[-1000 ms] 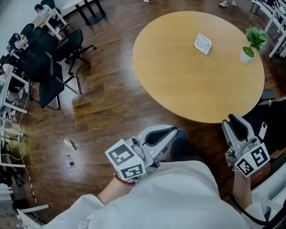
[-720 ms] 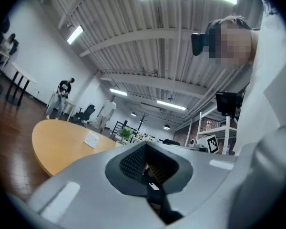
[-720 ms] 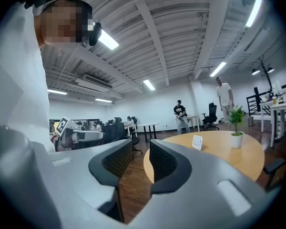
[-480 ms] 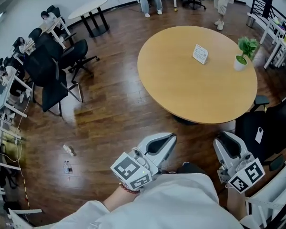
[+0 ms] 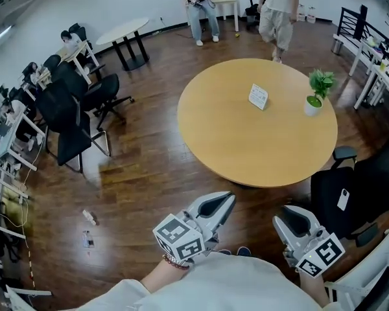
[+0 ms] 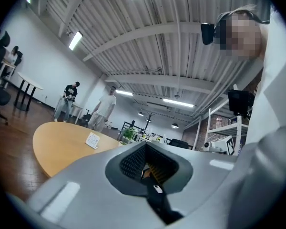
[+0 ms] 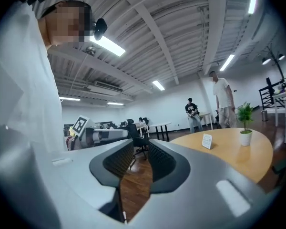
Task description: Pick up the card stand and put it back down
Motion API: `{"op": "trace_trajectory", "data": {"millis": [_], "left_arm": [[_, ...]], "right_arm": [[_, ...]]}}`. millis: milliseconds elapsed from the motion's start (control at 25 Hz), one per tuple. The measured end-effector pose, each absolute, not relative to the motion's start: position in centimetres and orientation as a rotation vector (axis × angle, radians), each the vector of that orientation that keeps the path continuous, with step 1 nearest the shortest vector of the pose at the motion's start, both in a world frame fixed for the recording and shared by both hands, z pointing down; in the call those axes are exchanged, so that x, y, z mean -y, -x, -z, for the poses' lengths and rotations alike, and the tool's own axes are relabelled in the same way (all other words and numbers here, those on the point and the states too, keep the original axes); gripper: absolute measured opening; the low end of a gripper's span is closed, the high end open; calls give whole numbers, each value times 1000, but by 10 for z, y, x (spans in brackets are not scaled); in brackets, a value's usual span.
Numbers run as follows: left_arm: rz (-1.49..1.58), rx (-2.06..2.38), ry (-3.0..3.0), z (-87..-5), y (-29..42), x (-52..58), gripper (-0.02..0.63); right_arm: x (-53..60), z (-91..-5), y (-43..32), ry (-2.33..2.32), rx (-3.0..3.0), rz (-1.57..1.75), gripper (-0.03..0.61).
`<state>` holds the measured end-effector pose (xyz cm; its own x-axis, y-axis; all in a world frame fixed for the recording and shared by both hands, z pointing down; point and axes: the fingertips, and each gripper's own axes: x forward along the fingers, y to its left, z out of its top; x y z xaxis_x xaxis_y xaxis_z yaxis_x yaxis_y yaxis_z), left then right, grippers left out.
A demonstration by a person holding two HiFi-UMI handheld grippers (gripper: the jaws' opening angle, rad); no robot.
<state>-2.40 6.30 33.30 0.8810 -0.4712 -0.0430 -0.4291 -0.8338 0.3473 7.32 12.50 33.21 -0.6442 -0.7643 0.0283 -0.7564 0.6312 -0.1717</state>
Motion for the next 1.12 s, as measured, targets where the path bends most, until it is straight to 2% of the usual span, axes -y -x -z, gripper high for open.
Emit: {"op": "trace_trajectory", "data": {"millis": [280,880,1120], "left_arm": [[58,621,-2721,-350,0,-73,0],[96,537,-2767,-348,-19,-89,0],[141,493,-2763,-343,-21,-95,0]], "right_arm": [[-123,-337,-96,1372,-2684,305,86],[-132,-341,-98,1377,-2704,267,81],[-135,-330,-88,1290,-2701,236,60]]}}
